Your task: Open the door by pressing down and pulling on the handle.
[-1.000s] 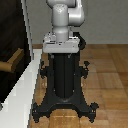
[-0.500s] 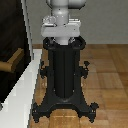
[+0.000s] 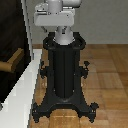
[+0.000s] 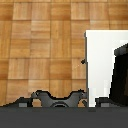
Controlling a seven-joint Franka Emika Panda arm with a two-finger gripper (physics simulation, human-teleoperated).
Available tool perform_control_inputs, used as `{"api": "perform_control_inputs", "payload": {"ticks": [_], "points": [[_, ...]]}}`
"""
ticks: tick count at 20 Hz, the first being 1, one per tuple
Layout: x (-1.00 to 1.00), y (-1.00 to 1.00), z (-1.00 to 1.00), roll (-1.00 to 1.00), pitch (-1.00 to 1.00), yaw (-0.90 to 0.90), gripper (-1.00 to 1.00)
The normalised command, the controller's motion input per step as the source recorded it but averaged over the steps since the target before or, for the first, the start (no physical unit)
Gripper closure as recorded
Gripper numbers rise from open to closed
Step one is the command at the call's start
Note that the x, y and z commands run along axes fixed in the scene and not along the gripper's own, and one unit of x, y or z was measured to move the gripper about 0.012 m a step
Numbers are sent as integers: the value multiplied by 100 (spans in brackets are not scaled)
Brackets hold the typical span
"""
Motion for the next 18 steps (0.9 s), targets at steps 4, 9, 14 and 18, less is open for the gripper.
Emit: {"api": "perform_control_inputs", "payload": {"ticks": [4, 9, 14, 18], "points": [[0, -50, 0, 0, 0, 0, -100], [0, -80, 0, 0, 0, 0, -100], [0, -60, 0, 0, 0, 0, -100], [0, -50, 0, 0, 0, 0, -100]]}}
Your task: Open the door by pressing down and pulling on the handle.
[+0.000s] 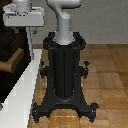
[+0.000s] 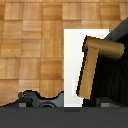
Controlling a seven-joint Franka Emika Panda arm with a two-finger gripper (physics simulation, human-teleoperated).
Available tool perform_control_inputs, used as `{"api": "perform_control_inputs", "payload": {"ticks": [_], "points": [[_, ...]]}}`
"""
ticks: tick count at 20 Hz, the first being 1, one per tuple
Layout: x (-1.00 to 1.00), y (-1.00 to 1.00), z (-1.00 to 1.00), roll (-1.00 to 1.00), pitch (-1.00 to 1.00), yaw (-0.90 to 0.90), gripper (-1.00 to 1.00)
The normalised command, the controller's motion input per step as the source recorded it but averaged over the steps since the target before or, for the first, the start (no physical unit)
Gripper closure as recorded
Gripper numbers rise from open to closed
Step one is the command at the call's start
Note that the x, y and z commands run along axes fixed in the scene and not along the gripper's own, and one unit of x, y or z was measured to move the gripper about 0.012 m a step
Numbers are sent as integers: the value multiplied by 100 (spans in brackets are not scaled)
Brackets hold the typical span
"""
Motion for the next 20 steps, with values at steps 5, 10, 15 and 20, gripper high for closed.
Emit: {"api": "perform_control_inputs", "payload": {"ticks": [5, 10, 15, 20], "points": [[0, -60, 0, 0, 0, 0, -100], [0, -20, 0, 0, 0, -6, -100], [0, -20, 0, 0, 0, -3, -100], [40, 0, 0, 0, 0, 0, -100]]}}
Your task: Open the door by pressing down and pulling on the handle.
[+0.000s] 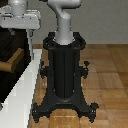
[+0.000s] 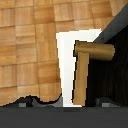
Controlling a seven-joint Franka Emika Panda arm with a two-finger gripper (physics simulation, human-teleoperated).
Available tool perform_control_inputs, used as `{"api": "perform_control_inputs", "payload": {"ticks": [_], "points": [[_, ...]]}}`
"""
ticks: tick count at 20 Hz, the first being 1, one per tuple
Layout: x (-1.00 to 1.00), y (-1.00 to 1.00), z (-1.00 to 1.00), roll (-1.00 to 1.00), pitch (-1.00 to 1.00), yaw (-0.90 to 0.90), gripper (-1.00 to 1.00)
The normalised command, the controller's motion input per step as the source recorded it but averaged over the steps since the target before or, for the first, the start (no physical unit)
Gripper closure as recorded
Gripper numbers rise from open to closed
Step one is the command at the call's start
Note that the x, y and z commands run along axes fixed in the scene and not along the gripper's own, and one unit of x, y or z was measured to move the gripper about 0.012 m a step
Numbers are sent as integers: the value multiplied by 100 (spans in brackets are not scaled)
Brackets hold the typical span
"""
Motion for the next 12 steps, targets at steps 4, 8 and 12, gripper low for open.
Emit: {"api": "perform_control_inputs", "payload": {"ticks": [4, 8, 12], "points": [[0, 0, 0, 0, 0, 0, -100], [0, 0, 0, 0, 0, 0, -100], [0, 0, -25, 0, 0, 0, -100]]}}
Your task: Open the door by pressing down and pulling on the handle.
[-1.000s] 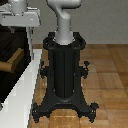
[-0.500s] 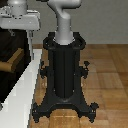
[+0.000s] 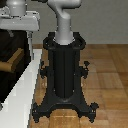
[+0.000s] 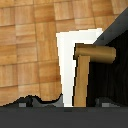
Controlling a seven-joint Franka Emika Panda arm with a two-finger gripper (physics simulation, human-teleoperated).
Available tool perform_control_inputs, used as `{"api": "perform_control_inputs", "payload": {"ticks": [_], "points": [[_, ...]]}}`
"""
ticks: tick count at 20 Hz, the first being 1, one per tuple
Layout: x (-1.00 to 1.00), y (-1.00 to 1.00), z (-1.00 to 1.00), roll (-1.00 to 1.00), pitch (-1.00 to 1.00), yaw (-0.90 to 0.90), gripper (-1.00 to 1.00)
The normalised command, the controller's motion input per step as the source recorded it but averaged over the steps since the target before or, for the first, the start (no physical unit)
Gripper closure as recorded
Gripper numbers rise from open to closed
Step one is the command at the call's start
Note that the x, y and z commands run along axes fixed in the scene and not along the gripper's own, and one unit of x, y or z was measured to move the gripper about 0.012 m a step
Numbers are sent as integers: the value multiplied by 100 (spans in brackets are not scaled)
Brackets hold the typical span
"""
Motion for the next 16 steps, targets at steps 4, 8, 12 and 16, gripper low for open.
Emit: {"api": "perform_control_inputs", "payload": {"ticks": [4, 8, 12, 16], "points": [[0, 0, -75, 0, 0, 0, -100], [0, -25, -75, 0, 0, 0, -100], [0, -75, -75, 0, 0, 0, -100], [0, -25, -25, 0, 0, 0, -100]]}}
